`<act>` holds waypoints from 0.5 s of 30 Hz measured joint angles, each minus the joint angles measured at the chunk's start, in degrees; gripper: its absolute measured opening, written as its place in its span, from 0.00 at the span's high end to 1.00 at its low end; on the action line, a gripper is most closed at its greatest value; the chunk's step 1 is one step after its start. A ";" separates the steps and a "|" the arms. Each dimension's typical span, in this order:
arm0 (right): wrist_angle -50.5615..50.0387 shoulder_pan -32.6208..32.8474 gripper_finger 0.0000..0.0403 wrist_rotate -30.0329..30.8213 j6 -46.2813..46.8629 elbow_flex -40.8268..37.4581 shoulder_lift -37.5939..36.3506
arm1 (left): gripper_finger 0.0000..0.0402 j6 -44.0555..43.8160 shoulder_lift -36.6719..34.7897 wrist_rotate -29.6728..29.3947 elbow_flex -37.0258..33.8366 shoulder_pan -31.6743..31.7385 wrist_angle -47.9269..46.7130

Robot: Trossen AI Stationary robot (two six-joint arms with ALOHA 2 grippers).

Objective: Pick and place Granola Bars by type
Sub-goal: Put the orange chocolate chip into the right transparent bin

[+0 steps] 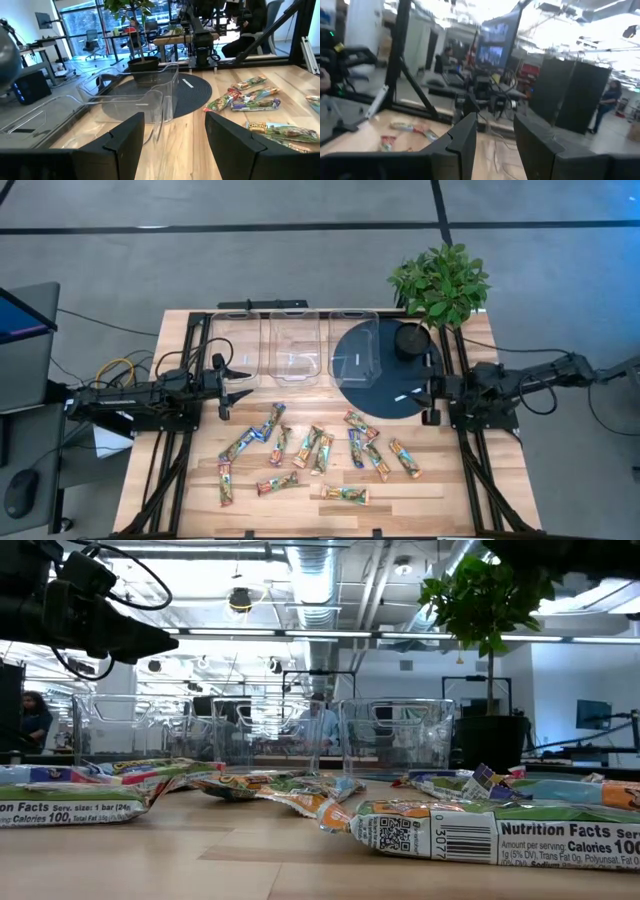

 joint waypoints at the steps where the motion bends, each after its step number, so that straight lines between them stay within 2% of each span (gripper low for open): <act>1: -0.02 0.34 0.69 0.85 0.00 1.46 2.43 | 0.49 0.32 0.01 0.01 0.00 0.00 0.00; 4: -2.32 2.10 0.69 4.63 2.32 6.28 10.18 | 0.49 0.75 0.01 0.01 0.00 0.02 0.00; 7: -10.27 5.16 0.69 12.27 8.38 12.07 18.23 | 0.49 -0.22 0.01 0.22 0.00 0.00 -0.06; 11: -26.43 10.93 0.69 27.10 21.54 21.34 29.21 | 0.49 -0.66 0.01 2.96 0.00 0.00 -0.59; 15: -41.42 16.35 0.69 33.32 38.21 30.77 39.77 | 0.49 -0.47 0.01 4.70 0.00 0.00 -0.92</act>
